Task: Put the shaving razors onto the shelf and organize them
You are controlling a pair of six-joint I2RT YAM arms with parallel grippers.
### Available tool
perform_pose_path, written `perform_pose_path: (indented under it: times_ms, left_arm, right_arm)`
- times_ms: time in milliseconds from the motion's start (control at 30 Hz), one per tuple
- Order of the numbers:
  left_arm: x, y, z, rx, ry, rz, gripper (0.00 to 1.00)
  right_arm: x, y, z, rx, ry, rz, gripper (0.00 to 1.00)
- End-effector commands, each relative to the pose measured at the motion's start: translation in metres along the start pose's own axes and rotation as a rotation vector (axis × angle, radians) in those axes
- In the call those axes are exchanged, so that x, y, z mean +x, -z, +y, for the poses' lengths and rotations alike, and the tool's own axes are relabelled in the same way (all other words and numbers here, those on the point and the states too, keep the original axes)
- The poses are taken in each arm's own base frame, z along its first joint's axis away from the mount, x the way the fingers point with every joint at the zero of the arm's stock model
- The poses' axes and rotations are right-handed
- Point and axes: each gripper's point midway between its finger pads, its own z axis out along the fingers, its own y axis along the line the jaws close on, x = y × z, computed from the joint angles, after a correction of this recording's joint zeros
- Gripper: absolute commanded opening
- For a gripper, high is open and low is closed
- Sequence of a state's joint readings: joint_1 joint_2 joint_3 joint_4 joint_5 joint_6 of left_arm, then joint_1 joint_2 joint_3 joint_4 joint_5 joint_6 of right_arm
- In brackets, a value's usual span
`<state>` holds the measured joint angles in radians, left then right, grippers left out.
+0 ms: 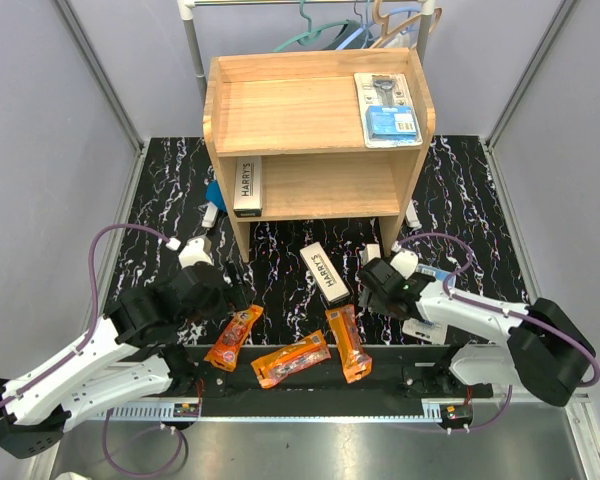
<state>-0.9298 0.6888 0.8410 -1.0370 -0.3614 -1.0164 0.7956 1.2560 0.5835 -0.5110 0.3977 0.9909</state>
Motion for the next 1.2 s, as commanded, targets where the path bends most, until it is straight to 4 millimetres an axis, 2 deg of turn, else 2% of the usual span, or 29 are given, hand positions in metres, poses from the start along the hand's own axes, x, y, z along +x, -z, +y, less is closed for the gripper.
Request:
perform_pose_path:
  times_ms: [0, 67, 300, 433, 600, 800, 867, 933, 1000, 1033, 1067, 1100, 1133, 1167]
  left_arm:
    - [-0.005, 0.002, -0.012, 0.049, 0.000, -0.013, 0.99]
    - [-0.005, 0.002, -0.012, 0.049, -0.002, -0.013, 0.99]
    - [-0.007, 0.002, -0.014, 0.051, -0.004, -0.015, 0.99]
    - [-0.008, 0.002, -0.016, 0.055, -0.006, -0.014, 0.99]
    - [-0.009, 0.002, -0.018, 0.065, -0.004, -0.018, 0.99]
    - [-0.008, 0.000, -0.026, 0.102, -0.005, -0.014, 0.99]
    - [-0.006, 0.000, -0.032, 0.137, -0.014, -0.004, 0.99]
    - [-0.005, 0.001, -0.047, 0.218, -0.034, -0.002, 0.99]
    - [-0.010, 0.006, -0.071, 0.340, -0.041, -0.024, 0.99]
    - [-0.002, 0.007, -0.079, 0.403, -0.069, 0.004, 0.99]
    - [-0.008, 0.013, -0.097, 0.494, -0.067, -0.022, 0.99]
    - [-0.003, 0.022, -0.120, 0.637, -0.095, -0.004, 0.99]
    - [0.007, 0.022, -0.126, 0.685, -0.113, 0.035, 0.99]
    - [0.001, 0.030, -0.140, 0.760, -0.113, 0.011, 0.99]
  right_arm:
    - [-0.011, 0.010, 0.010, -0.085, -0.036, -0.044, 0.69]
    - [-0.010, 0.011, 0.009, -0.102, -0.039, -0.046, 0.58]
    - [-0.012, 0.022, 0.015, -0.183, -0.053, -0.060, 0.36]
    - [-0.012, 0.029, 0.018, -0.225, -0.048, -0.055, 0.30]
    - [-0.017, 0.050, 0.025, -0.308, -0.051, -0.059, 0.24]
    - [-0.026, 0.091, 0.038, -0.461, -0.030, -0.066, 0.21]
    - [-0.028, 0.111, 0.048, -0.545, -0.017, -0.055, 0.20]
    - [-0.024, 0.130, 0.057, -0.630, 0.024, -0.018, 0.20]
    - [-0.019, 0.144, 0.065, -0.703, 0.067, 0.010, 0.20]
    - [-0.012, 0.158, 0.072, -0.769, 0.098, 0.059, 0.20]
    - [-0.008, 0.163, 0.076, -0.796, 0.118, 0.090, 0.20]
    - [0.003, 0.183, 0.091, -0.910, 0.166, 0.171, 0.20]
    - [0.009, 0.197, 0.097, -0.977, 0.186, 0.223, 0.20]
    - [0.006, 0.206, 0.105, -1.033, 0.190, 0.223, 0.20]
